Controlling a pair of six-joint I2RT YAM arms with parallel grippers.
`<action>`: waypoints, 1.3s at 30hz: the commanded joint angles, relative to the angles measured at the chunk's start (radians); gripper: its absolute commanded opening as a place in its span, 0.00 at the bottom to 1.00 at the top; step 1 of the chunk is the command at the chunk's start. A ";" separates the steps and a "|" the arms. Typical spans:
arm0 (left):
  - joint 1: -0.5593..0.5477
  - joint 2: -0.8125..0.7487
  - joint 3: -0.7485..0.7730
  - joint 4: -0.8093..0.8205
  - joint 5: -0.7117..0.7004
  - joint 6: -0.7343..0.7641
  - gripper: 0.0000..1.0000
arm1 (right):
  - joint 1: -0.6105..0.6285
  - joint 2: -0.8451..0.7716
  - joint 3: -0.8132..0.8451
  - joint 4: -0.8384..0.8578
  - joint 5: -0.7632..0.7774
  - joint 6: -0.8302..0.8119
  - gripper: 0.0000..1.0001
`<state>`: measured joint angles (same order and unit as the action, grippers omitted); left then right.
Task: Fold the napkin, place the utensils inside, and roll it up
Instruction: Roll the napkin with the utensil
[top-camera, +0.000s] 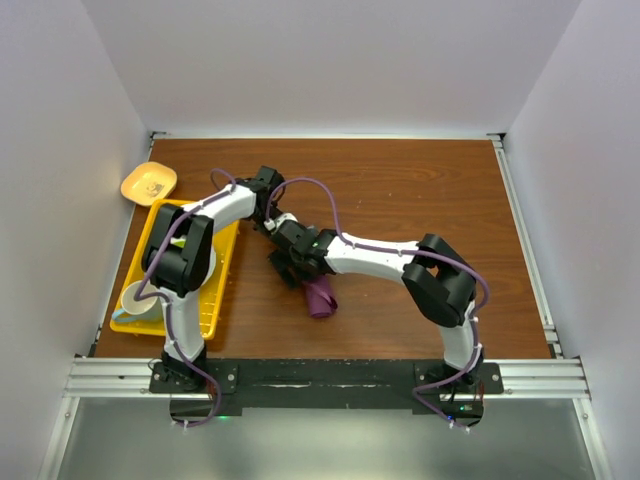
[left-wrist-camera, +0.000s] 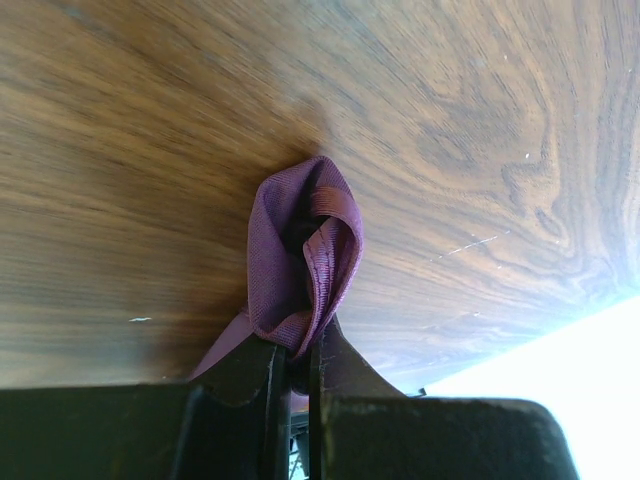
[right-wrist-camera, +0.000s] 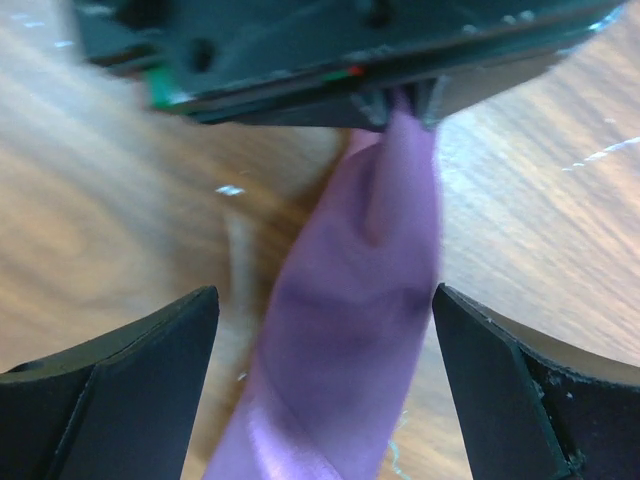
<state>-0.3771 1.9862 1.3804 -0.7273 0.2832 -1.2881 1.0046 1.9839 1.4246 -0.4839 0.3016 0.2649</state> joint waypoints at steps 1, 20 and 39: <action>-0.003 -0.044 -0.015 -0.046 -0.029 -0.037 0.00 | 0.020 0.009 -0.019 0.011 0.160 -0.006 0.92; 0.041 -0.124 -0.012 0.017 -0.091 0.136 0.57 | -0.090 -0.016 -0.153 0.168 -0.149 0.000 0.15; 0.092 -0.208 -0.038 0.305 0.255 0.538 0.65 | -0.481 0.119 -0.306 0.669 -1.208 0.292 0.13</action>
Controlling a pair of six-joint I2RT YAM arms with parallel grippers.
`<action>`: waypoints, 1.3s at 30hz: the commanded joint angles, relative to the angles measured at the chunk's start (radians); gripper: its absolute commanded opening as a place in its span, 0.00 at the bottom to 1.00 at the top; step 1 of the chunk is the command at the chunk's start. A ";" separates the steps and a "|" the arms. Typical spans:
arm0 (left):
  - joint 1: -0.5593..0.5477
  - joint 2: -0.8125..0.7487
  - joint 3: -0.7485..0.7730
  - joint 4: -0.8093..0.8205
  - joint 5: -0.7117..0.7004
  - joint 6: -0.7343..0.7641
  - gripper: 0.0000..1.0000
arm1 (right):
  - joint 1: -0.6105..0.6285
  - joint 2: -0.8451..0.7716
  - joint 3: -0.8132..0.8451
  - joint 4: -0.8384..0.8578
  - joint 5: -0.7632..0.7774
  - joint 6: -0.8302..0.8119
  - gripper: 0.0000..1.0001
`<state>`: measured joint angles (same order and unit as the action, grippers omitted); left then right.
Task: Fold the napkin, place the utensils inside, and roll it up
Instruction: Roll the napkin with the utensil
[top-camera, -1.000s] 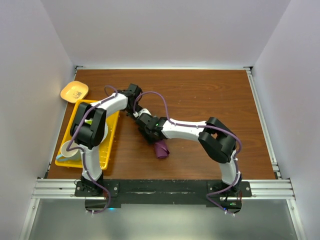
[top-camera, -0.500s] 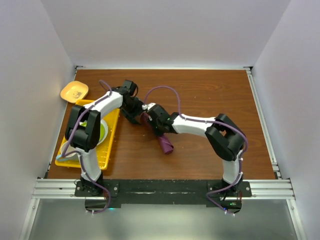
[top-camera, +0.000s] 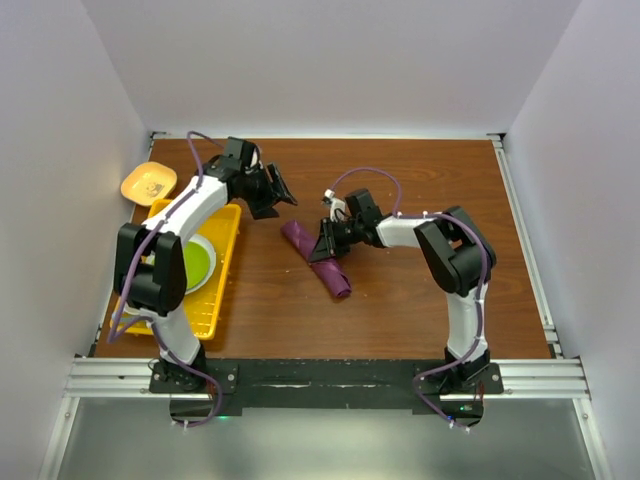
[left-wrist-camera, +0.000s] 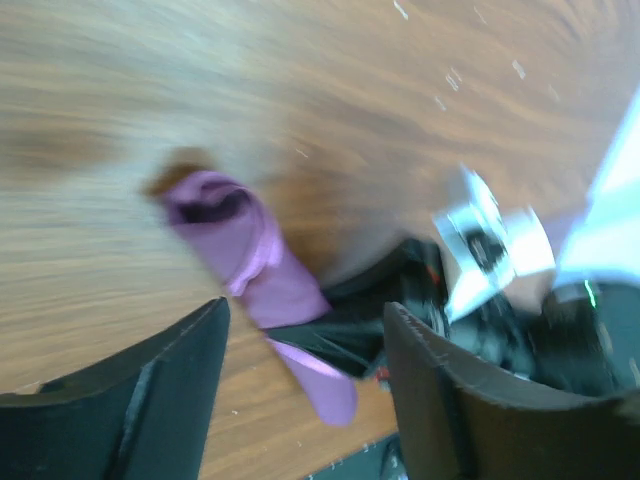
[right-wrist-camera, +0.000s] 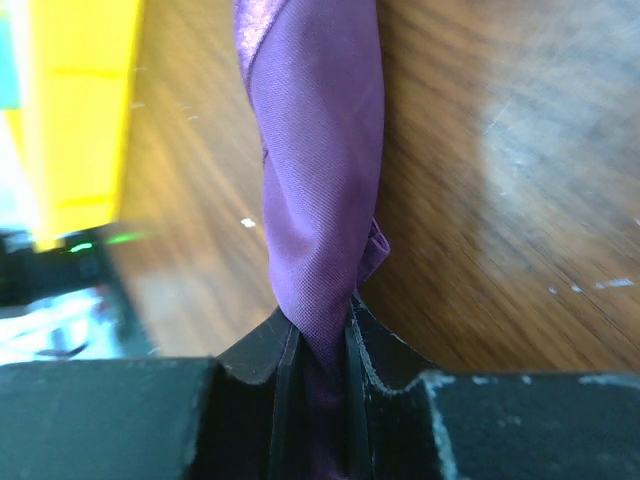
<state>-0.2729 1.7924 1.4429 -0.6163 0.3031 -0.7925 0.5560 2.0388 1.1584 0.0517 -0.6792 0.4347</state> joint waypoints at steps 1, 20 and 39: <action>-0.020 -0.004 -0.131 0.234 0.302 0.032 0.63 | -0.048 0.070 -0.040 0.137 -0.238 0.131 0.15; -0.055 0.079 -0.251 0.428 0.352 0.001 0.04 | -0.102 0.104 -0.013 0.005 -0.215 0.029 0.27; -0.057 0.199 -0.217 0.316 0.294 0.098 0.03 | -0.105 0.060 0.037 -0.144 -0.169 -0.063 0.48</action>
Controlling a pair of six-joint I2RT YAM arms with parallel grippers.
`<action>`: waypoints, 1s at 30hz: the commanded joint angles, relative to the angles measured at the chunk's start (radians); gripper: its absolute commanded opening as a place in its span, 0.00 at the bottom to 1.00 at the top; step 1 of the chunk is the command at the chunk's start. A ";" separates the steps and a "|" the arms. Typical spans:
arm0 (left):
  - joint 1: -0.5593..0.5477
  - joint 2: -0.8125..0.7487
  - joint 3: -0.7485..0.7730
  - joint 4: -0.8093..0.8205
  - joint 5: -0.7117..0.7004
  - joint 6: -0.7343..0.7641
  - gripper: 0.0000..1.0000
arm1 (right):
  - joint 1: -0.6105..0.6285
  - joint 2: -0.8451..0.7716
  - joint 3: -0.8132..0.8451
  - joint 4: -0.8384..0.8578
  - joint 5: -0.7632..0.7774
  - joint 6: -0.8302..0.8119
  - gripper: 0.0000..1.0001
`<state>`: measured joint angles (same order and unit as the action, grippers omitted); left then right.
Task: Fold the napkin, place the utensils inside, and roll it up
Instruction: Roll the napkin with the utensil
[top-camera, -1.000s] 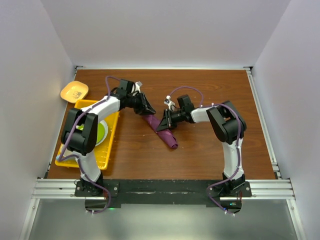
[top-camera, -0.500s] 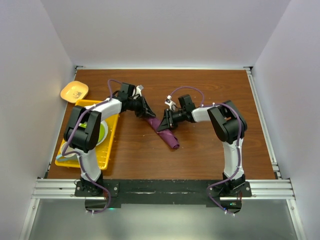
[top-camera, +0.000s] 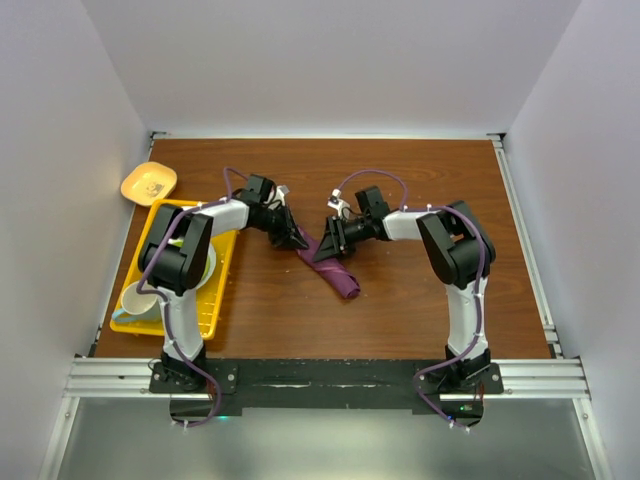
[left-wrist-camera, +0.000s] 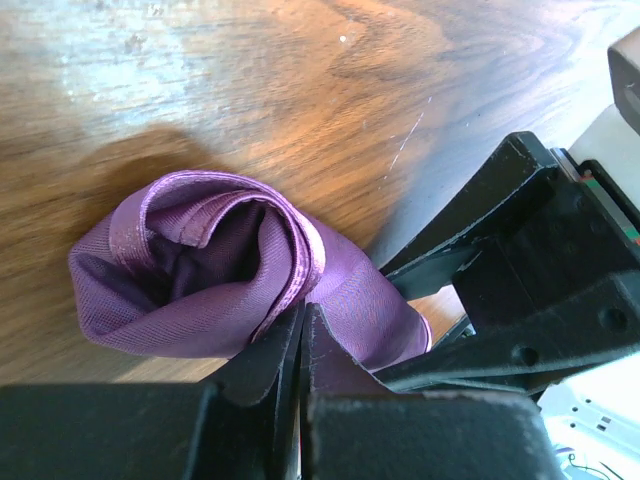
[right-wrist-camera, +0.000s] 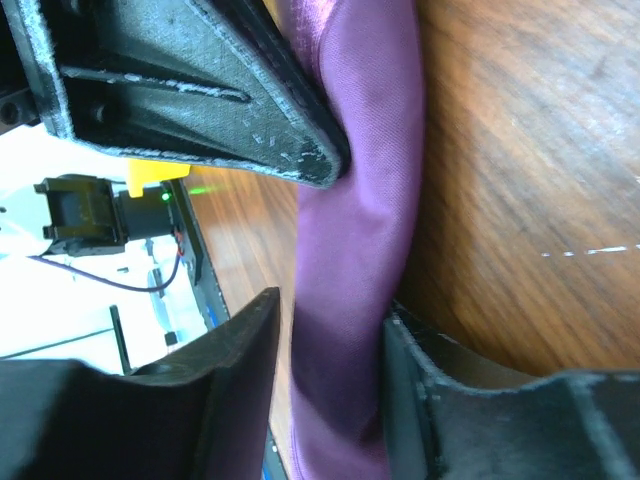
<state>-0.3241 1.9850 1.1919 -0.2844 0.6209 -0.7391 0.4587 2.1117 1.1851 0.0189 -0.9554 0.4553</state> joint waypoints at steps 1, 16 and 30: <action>-0.006 0.006 0.032 -0.016 -0.026 0.044 0.03 | -0.008 -0.022 0.013 -0.122 0.109 -0.093 0.49; -0.006 -0.040 0.075 -0.055 0.005 0.047 0.08 | -0.008 -0.142 0.110 -0.451 0.234 -0.310 0.65; -0.003 -0.074 0.109 -0.096 0.011 0.047 0.11 | -0.009 -0.232 0.174 -0.661 0.371 -0.420 0.65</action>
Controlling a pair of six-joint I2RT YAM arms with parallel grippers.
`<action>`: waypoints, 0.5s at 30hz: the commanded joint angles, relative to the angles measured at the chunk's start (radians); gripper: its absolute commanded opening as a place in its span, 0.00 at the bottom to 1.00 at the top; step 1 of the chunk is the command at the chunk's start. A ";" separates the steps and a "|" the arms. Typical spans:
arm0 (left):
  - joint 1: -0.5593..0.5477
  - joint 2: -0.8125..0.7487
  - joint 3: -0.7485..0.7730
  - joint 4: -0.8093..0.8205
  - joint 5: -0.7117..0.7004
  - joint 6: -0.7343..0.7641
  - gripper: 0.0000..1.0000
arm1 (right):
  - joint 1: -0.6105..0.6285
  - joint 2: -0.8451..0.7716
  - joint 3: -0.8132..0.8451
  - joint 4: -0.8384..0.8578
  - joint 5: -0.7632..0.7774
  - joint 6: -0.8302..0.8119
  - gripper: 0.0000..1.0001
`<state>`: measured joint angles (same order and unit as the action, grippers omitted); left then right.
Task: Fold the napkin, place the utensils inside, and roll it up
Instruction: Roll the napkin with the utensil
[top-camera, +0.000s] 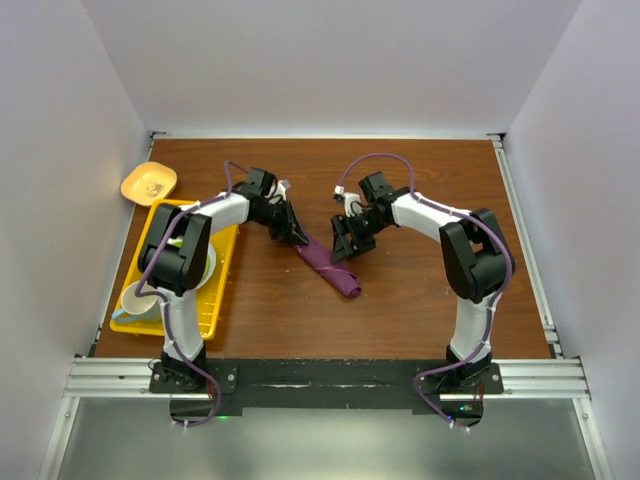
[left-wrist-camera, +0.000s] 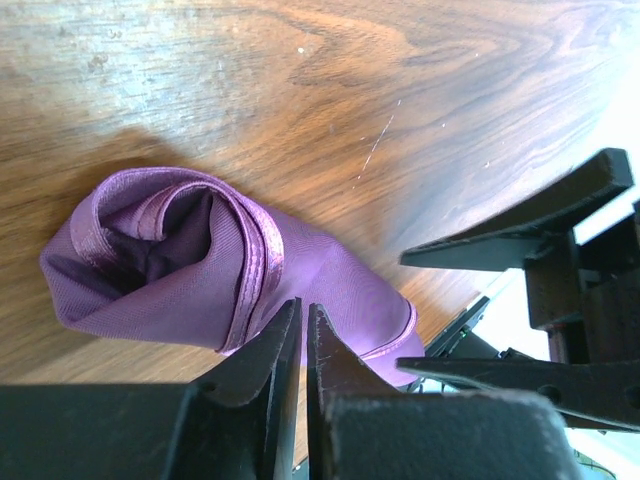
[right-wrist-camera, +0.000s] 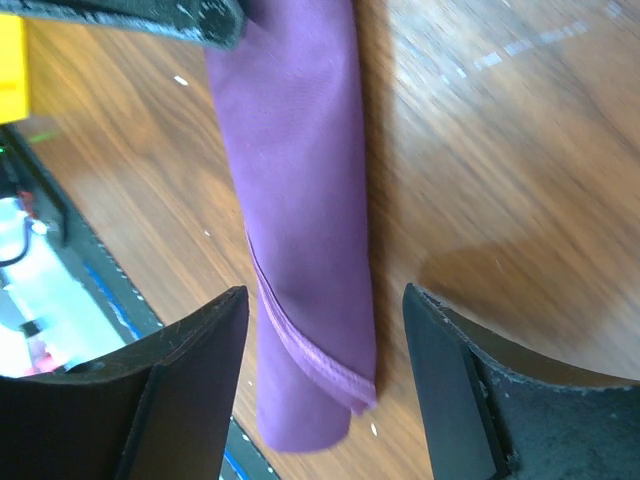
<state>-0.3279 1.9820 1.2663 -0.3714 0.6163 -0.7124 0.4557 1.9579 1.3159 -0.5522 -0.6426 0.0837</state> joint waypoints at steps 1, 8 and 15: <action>0.006 -0.075 0.036 -0.011 0.016 0.021 0.10 | -0.006 -0.094 0.051 -0.103 0.061 -0.047 0.64; 0.038 -0.060 0.045 -0.008 0.037 0.011 0.08 | -0.003 -0.134 0.091 -0.177 -0.059 -0.003 0.47; 0.036 -0.011 0.025 0.017 0.051 0.007 0.08 | -0.006 -0.154 -0.081 -0.046 -0.213 0.047 0.14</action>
<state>-0.2935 1.9553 1.2797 -0.3824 0.6308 -0.7132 0.4515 1.8305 1.3045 -0.6411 -0.7406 0.1005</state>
